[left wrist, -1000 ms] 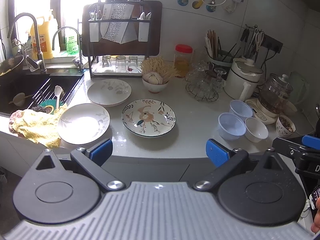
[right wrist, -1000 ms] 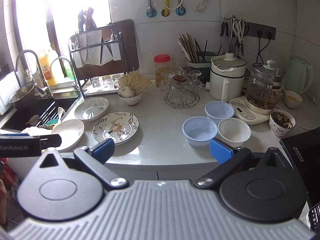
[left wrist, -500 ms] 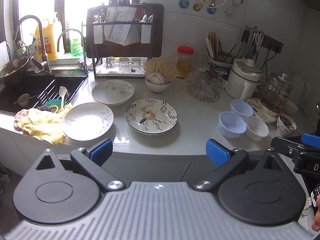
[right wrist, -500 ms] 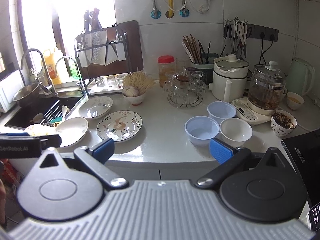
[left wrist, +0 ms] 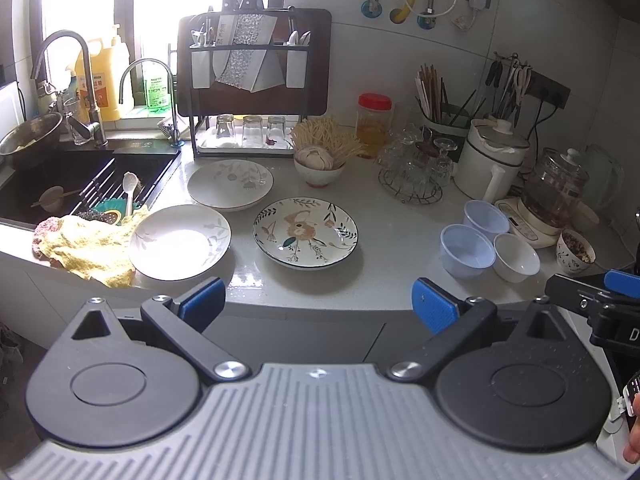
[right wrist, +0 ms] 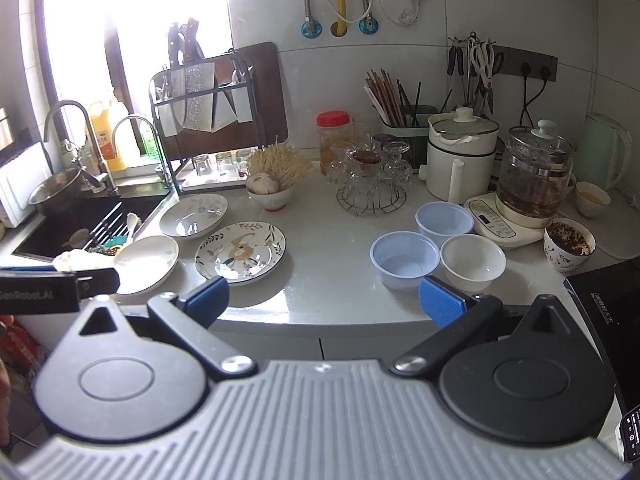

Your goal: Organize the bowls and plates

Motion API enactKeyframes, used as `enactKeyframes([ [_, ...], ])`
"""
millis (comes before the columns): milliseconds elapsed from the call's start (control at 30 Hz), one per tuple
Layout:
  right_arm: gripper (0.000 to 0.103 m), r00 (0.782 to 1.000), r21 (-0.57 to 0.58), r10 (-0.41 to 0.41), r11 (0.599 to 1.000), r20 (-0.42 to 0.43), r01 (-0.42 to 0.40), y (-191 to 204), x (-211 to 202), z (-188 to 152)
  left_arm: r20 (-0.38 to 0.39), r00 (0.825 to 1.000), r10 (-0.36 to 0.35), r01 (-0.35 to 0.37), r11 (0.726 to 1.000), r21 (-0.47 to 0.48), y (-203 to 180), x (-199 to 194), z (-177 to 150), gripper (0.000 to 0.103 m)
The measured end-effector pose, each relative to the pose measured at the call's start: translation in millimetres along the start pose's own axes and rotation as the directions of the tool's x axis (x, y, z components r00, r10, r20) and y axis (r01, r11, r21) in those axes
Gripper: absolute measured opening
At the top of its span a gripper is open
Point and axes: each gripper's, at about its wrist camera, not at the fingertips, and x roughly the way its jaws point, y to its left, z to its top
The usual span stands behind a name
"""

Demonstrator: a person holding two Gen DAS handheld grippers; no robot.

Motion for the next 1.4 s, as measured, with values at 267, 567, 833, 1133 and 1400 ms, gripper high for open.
enactKeyframes([
  [267, 0.103, 1.000, -0.007, 0.010, 1.000, 0.000, -0.010, -4, -2, -2, -0.002, 1.000, 0.001, -0.001, 1.000, -0.012, -4, -2, -4, 0.101],
  [567, 0.103, 1.000, 0.025, 0.017, 1.000, 0.001, -0.017, -10, 3, -3, -0.015, 1.000, 0.013, -0.014, 0.999, -0.045, 1, 3, -4, 0.101],
  [833, 0.103, 1.000, 0.022, 0.028, 0.999, -0.015, -0.027, -8, 7, -4, -0.029, 0.999, 0.023, -0.024, 0.999, -0.036, 3, 7, -5, 0.101],
  [1133, 0.103, 0.999, 0.024, 0.033, 0.999, -0.030, -0.032, -9, 14, -2, -0.054, 0.998, 0.018, -0.019, 0.999, -0.026, 3, 14, -3, 0.101],
  [1400, 0.103, 0.998, 0.035, 0.052, 0.998, -0.032, -0.051, -9, 20, 1, -0.055, 0.998, 0.017, -0.018, 1.000, -0.019, 5, 24, 11, 0.101],
])
